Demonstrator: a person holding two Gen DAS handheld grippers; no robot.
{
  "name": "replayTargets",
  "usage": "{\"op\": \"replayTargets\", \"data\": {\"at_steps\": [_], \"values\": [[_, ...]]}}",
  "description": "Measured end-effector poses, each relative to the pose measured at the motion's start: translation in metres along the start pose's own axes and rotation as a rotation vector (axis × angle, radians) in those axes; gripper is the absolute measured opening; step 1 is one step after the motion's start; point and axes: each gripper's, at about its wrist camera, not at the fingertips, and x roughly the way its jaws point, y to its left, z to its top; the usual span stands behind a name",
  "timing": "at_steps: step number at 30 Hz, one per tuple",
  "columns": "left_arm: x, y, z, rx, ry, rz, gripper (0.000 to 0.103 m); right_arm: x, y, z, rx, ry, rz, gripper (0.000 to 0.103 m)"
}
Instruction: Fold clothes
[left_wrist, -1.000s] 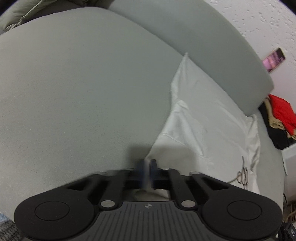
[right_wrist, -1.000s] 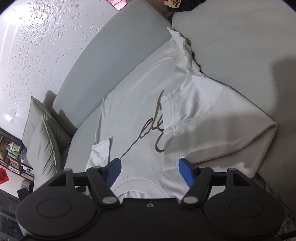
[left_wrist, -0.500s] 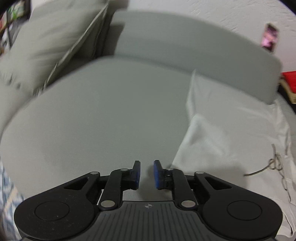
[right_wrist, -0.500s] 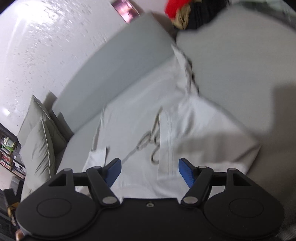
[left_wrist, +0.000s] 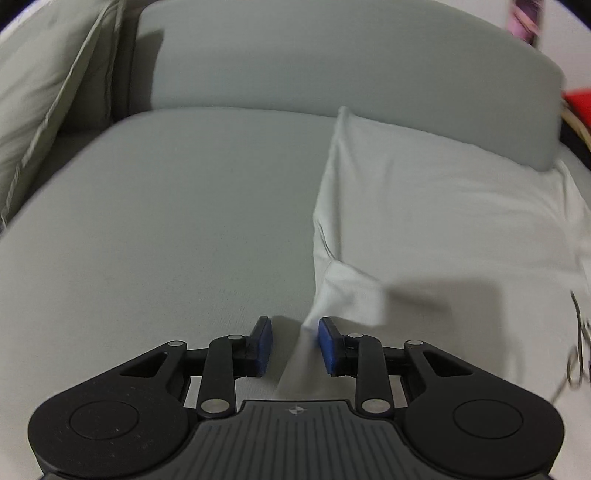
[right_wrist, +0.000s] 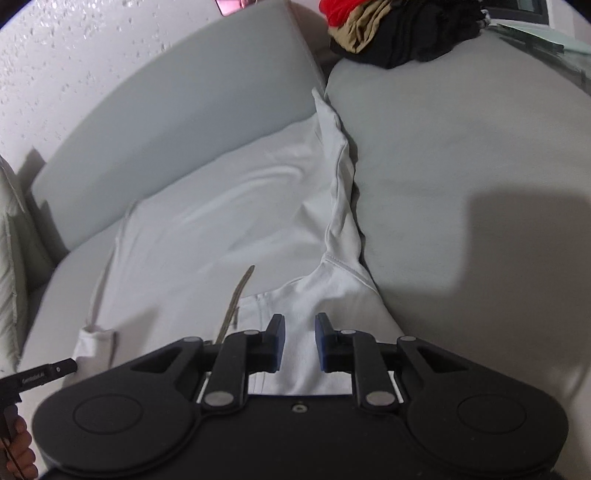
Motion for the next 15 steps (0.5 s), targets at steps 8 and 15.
{"op": "replayTargets", "data": {"at_steps": [8, 15], "values": [[-0.036, 0.013, -0.032, 0.053, 0.025, 0.023, 0.034, 0.006, 0.0, -0.015, -0.022, 0.027, -0.042, 0.021], [-0.072, 0.025, -0.064, 0.115, 0.053, 0.046, 0.043, -0.045, -0.019, -0.052, 0.003, 0.1, -0.031, 0.028]]}}
